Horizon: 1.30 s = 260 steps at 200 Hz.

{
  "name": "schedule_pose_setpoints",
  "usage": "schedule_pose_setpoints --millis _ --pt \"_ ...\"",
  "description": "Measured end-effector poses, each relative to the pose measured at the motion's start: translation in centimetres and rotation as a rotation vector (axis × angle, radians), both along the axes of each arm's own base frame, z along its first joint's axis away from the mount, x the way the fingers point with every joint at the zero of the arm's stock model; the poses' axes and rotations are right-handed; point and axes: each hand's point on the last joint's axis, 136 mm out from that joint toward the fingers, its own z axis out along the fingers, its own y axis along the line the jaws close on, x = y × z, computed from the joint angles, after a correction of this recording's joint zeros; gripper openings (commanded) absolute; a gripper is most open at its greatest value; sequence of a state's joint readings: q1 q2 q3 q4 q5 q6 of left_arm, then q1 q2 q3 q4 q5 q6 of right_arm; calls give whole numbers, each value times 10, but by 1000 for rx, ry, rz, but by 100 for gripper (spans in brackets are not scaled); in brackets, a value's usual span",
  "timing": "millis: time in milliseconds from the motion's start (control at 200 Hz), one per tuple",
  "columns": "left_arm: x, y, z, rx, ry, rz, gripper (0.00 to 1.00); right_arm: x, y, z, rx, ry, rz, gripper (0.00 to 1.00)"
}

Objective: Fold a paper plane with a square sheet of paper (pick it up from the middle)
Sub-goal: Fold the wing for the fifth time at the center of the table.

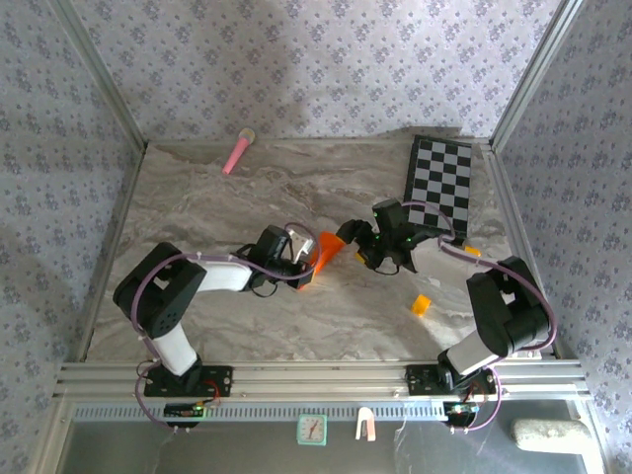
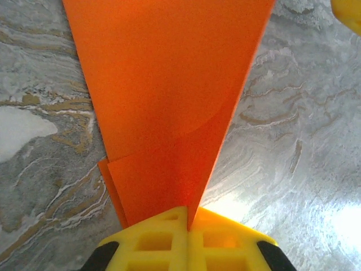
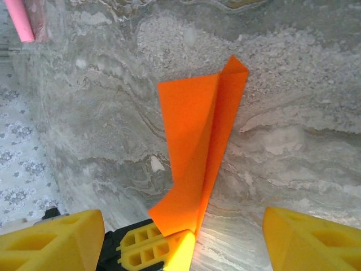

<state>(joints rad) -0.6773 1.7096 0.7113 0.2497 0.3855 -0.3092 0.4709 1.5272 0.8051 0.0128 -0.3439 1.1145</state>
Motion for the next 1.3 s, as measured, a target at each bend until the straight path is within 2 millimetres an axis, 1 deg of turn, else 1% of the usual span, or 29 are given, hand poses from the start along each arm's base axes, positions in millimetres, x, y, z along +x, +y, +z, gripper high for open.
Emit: schedule_pose_setpoints --millis 210,475,675,840,1079,1299 --pt "0 -4 1 -10 44 -2 0 -2 7 1 27 -64 55 74" --pt "-2 -2 -3 -18 100 21 0 -6 25 7 78 -154 133 67" --pt "2 -1 -3 -51 135 59 0 -12 37 -2 98 -180 196 61" --pt "4 1 -4 -81 161 90 0 -17 49 -6 109 -202 251 60" --pt "4 0 -4 -119 182 111 1 -20 61 -22 115 -174 303 58" --pt "5 0 -4 -135 188 115 4 -17 75 -22 137 -183 348 56"
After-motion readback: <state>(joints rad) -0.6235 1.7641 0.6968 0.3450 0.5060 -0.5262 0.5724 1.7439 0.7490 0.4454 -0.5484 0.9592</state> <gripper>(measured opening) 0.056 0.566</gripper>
